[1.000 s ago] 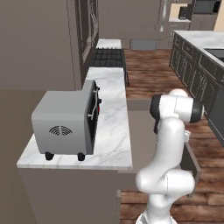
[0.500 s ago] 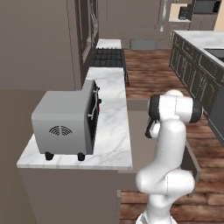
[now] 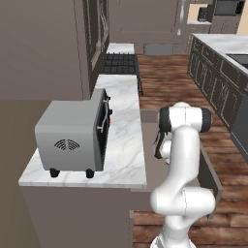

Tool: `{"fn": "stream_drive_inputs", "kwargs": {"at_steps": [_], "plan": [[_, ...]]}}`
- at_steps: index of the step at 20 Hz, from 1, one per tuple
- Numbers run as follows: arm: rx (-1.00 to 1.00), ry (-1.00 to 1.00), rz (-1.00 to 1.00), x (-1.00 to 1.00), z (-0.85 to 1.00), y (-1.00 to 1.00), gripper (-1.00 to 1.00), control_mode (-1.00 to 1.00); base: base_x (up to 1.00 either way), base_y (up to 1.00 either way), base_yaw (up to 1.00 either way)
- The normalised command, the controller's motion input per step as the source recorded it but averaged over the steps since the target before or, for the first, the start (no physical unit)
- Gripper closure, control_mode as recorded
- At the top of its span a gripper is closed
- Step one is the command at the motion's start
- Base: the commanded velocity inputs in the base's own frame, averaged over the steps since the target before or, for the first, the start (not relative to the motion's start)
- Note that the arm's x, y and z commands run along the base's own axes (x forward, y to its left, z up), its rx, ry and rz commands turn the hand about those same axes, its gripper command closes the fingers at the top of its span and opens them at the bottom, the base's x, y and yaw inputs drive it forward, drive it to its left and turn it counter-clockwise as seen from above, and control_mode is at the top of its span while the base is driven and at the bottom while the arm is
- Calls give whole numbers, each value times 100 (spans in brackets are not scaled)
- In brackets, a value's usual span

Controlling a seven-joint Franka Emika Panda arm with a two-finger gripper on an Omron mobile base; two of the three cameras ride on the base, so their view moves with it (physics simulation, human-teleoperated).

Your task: Organize the utensils by type. Pick up the wooden spoons from the counter and place them in the open cabinet. Then pick up the metallic utensils from the counter and place them in the open drawer.

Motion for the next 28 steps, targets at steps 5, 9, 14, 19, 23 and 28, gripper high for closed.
{"fn": "stream_drive_inputs", "kwargs": {"at_steps": [5,9,14,19,23,28], "plan": [[0,4,0,25,-28,0,-100,-100,0,0,0],[0,15,0,15,-17,-1,-100,-100,0,0,0],[0,2,1,6,15,-8,-100,-100,0,0,0],[0,0,8,-5,70,-3,-100,-100,0,0,0],[1,-3,11,-33,88,-2,-100,-100,0,0,0],[2,-4,17,-25,99,0,-100,-100,0,0,0]]}}
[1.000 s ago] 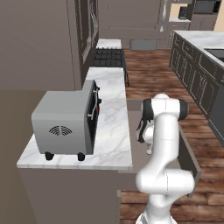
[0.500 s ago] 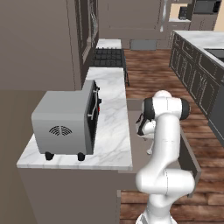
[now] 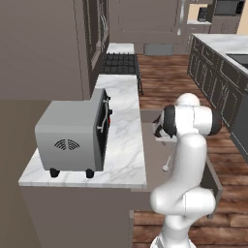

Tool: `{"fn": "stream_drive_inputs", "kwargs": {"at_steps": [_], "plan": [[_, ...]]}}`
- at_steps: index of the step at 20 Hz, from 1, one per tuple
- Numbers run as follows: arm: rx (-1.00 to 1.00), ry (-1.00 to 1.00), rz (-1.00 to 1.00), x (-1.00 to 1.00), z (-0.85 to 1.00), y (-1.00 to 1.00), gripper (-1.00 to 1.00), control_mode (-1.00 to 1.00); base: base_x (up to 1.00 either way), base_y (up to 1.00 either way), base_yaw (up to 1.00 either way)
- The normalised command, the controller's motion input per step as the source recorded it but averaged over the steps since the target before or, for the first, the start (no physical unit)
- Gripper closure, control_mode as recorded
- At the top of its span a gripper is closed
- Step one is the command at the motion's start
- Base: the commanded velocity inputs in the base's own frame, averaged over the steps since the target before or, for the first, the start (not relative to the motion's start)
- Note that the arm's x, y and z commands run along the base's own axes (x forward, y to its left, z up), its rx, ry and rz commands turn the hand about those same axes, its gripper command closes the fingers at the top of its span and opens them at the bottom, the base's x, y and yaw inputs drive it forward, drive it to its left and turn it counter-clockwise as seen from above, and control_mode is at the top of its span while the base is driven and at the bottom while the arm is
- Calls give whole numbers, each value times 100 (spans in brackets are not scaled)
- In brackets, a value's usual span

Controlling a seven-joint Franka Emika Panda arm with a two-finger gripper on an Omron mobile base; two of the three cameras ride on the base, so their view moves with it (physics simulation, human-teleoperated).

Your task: Organize the utensils by type. Pick up the wooden spoons from the counter and place them in the open cabinet. Then pick up the metallic utensils from the counter and place them in the open drawer.

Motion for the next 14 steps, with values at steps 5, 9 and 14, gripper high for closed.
{"fn": "stream_drive_inputs", "kwargs": {"at_steps": [5,9,14], "plan": [[0,0,15,-24,99,0,-100,-100,0,0,0],[0,0,12,-32,93,0,-100,-100,0,0,0],[0,0,13,-38,85,2,-100,-100,0,0,0]]}}
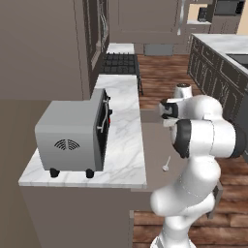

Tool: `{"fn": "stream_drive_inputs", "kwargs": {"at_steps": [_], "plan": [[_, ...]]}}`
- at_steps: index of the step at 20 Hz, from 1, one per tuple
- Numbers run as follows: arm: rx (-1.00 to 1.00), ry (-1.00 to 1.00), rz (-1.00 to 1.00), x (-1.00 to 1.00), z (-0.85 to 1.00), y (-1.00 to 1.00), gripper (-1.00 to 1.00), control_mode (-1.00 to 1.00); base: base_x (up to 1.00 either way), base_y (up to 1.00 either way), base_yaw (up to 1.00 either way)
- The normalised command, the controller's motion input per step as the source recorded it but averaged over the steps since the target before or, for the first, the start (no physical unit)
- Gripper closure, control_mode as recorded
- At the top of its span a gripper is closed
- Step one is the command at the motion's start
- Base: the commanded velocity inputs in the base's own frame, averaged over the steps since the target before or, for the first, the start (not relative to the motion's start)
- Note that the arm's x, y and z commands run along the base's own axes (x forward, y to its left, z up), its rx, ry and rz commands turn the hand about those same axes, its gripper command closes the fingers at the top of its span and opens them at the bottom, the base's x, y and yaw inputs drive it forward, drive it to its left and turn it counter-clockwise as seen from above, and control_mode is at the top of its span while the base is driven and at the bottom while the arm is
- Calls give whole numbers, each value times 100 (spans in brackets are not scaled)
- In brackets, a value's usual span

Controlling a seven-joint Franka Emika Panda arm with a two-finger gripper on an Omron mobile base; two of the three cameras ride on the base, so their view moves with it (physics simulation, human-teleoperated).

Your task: Organize the utensils by type. Pick up the wooden spoons from the counter and place them in the open cabinet. Then pick up the metallic utensils from the counter and place them in the open drawer.

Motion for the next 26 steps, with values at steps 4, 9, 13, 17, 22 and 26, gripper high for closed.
{"fn": "stream_drive_inputs", "kwargs": {"at_steps": [4,9,13,17,22,26], "plan": [[4,3,4,-43,68,0,-100,-100,0,0,0],[2,2,-1,-47,60,2,-100,-100,0,0,0],[0,0,-11,-45,58,4,-100,-100,0,0,0],[0,-1,-18,-39,57,10,-100,-100,0,0,0],[0,0,-14,-41,37,6,-100,-100,0,0,0],[0,0,-8,-40,21,7,-100,-100,0,0,0]]}}
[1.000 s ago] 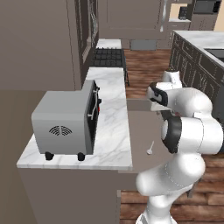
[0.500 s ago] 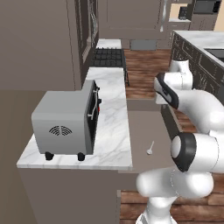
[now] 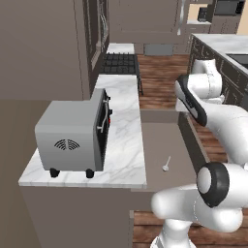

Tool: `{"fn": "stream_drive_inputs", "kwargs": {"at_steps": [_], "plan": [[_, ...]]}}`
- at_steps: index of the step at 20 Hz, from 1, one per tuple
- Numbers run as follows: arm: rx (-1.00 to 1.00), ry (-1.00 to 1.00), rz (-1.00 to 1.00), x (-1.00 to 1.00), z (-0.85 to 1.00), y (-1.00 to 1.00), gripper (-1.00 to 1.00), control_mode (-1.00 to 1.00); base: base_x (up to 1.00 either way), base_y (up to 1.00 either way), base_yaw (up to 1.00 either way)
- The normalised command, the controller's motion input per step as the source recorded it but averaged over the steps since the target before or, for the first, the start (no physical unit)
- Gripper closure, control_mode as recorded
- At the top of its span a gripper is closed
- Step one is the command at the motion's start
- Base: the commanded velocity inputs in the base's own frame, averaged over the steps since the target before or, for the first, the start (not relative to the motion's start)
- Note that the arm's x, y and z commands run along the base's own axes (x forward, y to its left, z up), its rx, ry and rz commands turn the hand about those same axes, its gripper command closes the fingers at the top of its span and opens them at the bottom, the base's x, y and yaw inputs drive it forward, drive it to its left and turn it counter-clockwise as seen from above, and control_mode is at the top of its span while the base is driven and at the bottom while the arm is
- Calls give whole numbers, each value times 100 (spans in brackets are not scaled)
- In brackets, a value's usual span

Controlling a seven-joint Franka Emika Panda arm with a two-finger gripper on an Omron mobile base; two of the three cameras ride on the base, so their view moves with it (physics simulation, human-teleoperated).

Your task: Organize the utensils by type. Pick up the wooden spoons from the counter and place them in the open cabinet. Then pick up the metallic utensils from the counter and place them in the open drawer.

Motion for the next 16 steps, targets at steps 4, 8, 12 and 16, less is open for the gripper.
{"fn": "stream_drive_inputs", "kwargs": {"at_steps": [4,8,12,16], "plan": [[0,0,-5,-19,10,0,-100,-100,0,0,0],[0,0,0,0,0,0,-100,-100,0,0,0],[0,0,0,0,0,0,-100,-100,0,0,0],[0,-8,0,-33,0,-1,-100,-100,0,0,0]]}}
